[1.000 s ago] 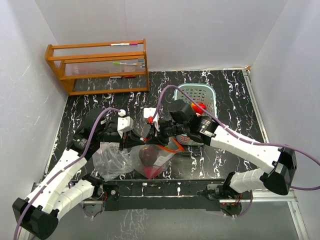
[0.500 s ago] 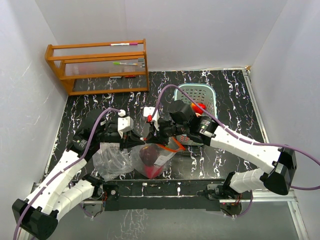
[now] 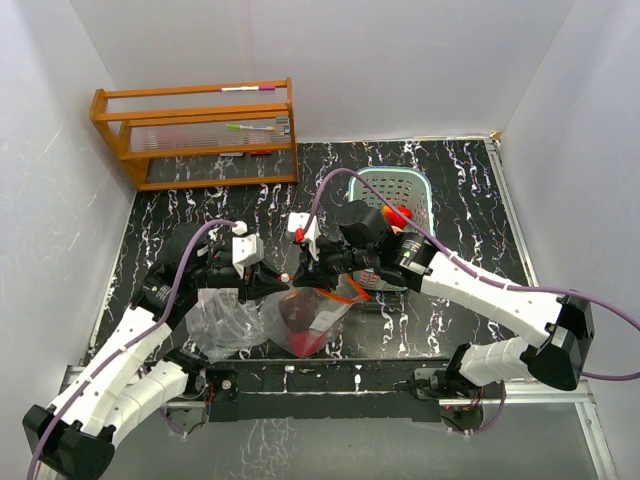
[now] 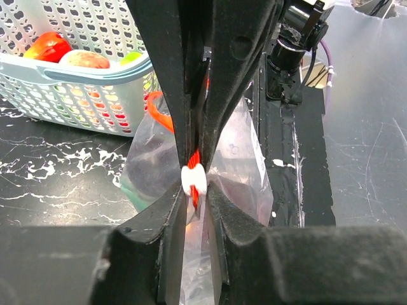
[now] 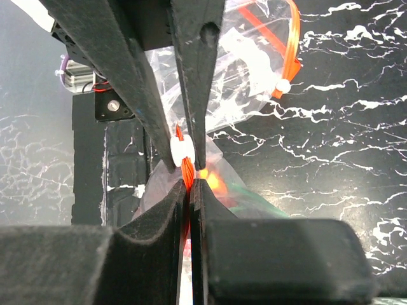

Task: Place the food in the zip-top bag and seal the zipper
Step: Zip the zipper food storage bag at the center of the board.

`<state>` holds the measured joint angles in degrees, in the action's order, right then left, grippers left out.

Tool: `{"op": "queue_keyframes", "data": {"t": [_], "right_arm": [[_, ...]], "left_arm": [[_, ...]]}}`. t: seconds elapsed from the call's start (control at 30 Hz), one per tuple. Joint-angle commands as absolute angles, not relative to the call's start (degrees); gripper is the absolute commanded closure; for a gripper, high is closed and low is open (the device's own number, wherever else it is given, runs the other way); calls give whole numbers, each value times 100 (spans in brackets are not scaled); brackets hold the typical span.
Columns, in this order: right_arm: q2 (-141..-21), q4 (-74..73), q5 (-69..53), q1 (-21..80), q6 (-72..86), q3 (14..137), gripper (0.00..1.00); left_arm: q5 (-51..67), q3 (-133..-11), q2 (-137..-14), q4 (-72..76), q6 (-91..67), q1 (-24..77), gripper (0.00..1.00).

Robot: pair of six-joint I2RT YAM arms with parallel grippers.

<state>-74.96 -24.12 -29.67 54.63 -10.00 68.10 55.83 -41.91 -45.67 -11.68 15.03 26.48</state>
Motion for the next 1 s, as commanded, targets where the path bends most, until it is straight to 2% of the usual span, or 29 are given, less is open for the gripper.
{"op": "queue_keyframes", "data": {"t": [0.0,0.33,0.47,0.5,0.53,0.77,0.8,0.87,0.97], "right_arm": [[-7161,-2318,-2789,5416,-885,7088,92],[-7124,-2233,-2764,5420,-756,7112,92],[-7153,-2217,-2815,5420,-742,7109,92],[-7162,-2222,-2825,5422,-746,7110,92],[-7167,-2220,-2815,5423,-738,7118,92],[-7148,-2304,-2708,5418,-754,7180,92],[-7135,-2325,-2632,5422,-760,7181,89],[-7073,-2374,-2488,5423,-827,7174,70],[-6898,-2391,-2452,5422,-1008,7170,51]], "left_arm": [[5635,-4060,-4315,-1011,1403,2646,80],[5606,-4042,-4486,-785,1187,2646,79],[5610,-4050,-4662,-526,1003,2646,85],[5634,-4054,-4709,-462,956,2646,90],[5684,-4062,-4771,-395,905,2643,99],[5572,-4201,-5024,-579,744,2646,100],[5585,-4208,-4979,-625,798,2646,100],[5650,-4232,-4860,-718,960,2646,100],[5598,-4245,-4717,-785,1003,2646,100]]}}
